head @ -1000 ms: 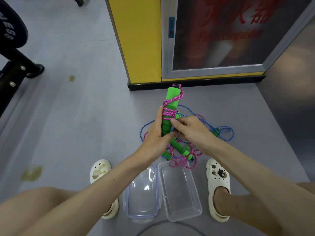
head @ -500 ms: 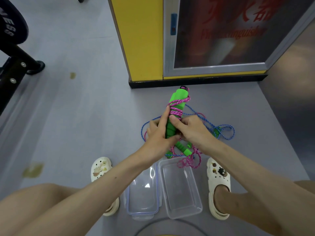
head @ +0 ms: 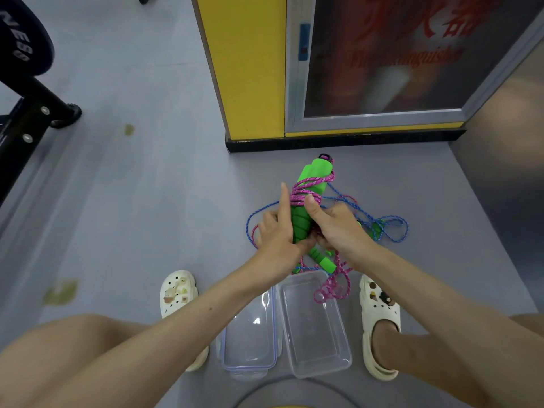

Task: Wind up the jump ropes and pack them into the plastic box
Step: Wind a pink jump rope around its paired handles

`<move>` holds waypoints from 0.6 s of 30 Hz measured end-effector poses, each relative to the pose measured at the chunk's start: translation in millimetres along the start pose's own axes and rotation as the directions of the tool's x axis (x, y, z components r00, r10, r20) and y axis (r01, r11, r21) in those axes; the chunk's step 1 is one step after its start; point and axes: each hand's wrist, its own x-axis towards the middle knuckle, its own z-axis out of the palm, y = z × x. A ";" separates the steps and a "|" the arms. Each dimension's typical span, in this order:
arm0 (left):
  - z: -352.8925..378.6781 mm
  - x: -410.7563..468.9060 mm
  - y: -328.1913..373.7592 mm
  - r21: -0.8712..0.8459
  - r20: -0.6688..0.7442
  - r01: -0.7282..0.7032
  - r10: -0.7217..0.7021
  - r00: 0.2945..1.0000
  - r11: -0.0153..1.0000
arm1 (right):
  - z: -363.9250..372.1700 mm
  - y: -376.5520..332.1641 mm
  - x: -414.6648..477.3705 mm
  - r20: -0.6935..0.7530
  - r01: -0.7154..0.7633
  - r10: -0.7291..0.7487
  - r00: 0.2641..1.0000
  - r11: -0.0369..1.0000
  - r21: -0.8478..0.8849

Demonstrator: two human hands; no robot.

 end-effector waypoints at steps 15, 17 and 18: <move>-29.7 1.6 5.8 -0.699 0.478 0.485 -0.162 0.863 0.526 | -1.2 -2.5 8.5 0.111 -0.226 0.200 0.974 0.917 0.329; -32.8 0.9 6.1 -0.662 0.571 0.532 -0.105 0.814 0.528 | -3.0 -2.6 8.7 0.152 -0.234 0.201 0.968 0.938 0.254; -34.0 1.2 5.2 -0.662 0.582 0.536 -0.090 0.808 0.524 | -5.1 -2.9 8.7 0.161 -0.233 0.201 0.966 0.949 0.211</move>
